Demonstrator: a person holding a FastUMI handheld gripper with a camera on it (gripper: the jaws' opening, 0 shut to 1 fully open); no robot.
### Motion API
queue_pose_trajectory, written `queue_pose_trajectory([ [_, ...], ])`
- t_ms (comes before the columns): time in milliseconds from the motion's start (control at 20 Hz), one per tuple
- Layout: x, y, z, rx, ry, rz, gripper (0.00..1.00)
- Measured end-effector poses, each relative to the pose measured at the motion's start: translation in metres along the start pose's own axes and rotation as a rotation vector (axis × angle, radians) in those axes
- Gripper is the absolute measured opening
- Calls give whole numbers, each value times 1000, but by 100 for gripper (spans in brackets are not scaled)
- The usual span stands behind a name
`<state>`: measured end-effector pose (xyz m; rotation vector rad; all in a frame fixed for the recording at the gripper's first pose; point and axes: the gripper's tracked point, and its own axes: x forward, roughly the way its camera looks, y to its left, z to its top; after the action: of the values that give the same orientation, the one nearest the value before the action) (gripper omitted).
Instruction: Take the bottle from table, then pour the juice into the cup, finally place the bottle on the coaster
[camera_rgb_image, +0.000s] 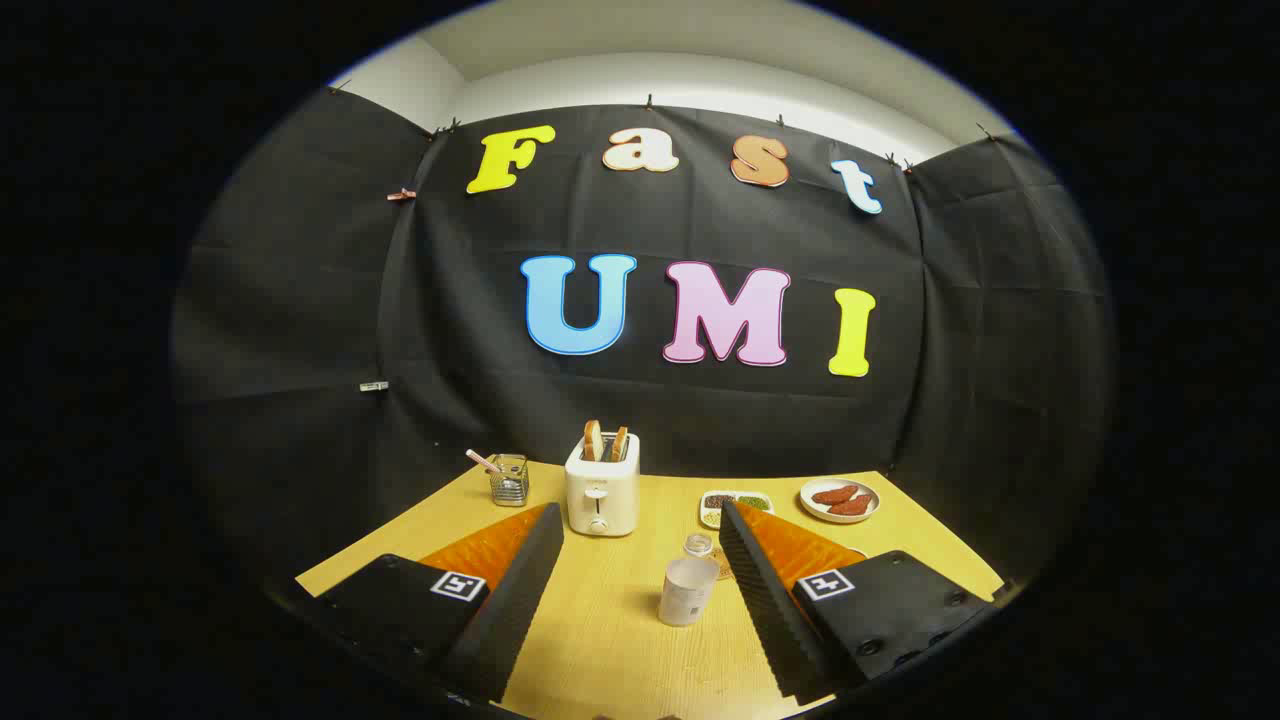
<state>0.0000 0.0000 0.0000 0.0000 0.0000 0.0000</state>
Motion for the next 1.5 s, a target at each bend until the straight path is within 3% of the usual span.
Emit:
queue_pose_trajectory([
  [350,10,-20,-2,-3,22,-48,97],
  [1050,24,-20,-10,-9,47,-57,97],
  [1500,36,-40,-62,4,95,-150,97],
])
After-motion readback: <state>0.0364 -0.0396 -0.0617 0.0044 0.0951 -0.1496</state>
